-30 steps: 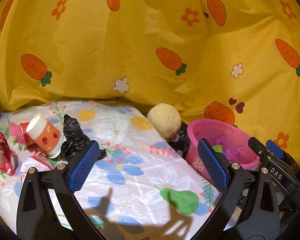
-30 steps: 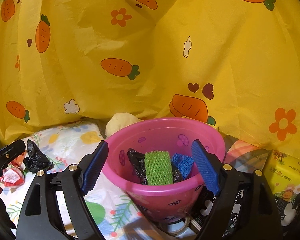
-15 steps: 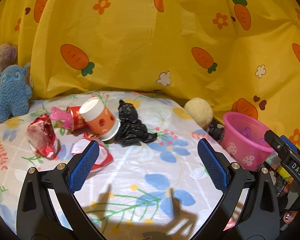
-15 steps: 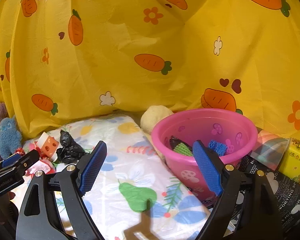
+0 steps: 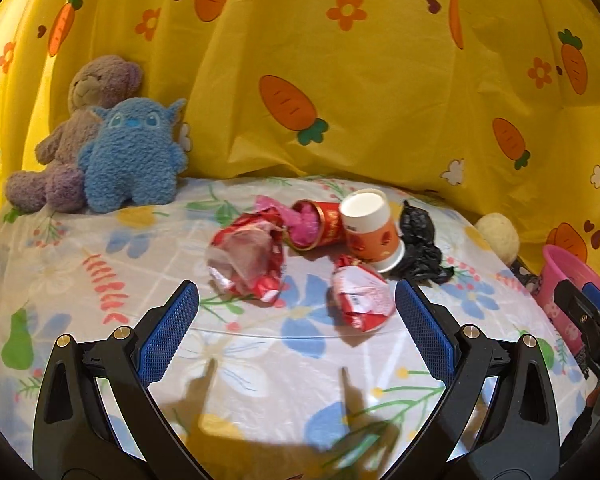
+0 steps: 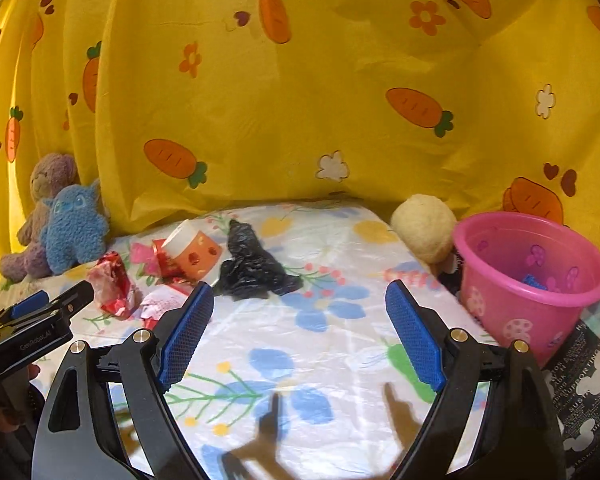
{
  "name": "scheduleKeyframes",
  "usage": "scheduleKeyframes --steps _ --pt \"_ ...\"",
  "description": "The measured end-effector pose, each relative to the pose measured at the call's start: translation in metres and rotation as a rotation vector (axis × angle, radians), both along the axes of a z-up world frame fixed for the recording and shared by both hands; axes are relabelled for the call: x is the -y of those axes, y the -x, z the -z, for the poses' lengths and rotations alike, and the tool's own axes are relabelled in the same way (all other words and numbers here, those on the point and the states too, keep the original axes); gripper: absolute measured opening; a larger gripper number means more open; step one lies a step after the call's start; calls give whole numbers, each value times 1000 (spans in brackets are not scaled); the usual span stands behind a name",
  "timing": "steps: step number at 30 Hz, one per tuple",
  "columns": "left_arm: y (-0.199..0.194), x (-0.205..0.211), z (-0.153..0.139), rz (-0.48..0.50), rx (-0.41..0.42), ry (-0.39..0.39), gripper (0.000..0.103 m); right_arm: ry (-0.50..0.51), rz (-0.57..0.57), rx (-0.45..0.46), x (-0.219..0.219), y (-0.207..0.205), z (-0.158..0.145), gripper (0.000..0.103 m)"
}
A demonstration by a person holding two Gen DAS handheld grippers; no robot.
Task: Collect trash
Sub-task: 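Move both open tools back toward the wrappers on the bed, then grasp the white-red printed wrapper with the right tool while the left tool grasps the red foil wrapper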
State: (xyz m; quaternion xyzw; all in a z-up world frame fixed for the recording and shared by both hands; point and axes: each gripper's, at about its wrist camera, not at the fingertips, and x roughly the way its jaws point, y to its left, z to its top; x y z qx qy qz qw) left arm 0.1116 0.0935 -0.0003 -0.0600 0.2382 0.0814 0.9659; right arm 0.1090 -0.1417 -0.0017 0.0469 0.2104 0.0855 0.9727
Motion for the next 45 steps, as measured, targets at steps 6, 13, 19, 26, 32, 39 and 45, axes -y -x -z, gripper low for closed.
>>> scheduleKeyframes --steps 6,13,19,26,32,39,45 --pt "7 -48 -5 -111 12 21 97 43 -131 -47 -59 -14 10 85" --pt "3 -67 -10 -139 19 18 97 81 -184 -112 -104 -39 22 85" --pt "-6 -66 -8 -116 3 18 97 105 -188 -163 -124 -59 32 85" --pt "-17 -66 -4 -96 -22 11 97 106 -182 -233 -133 -79 41 79" --pt "-25 -64 -1 -80 -47 2 97 85 -198 -330 -135 -96 51 55" --pt "-31 -58 0 -43 -61 6 97 59 -229 -339 -129 -95 55 16" --pt "-47 -56 8 -29 -97 23 97 13 -244 -292 -113 -79 48 9"
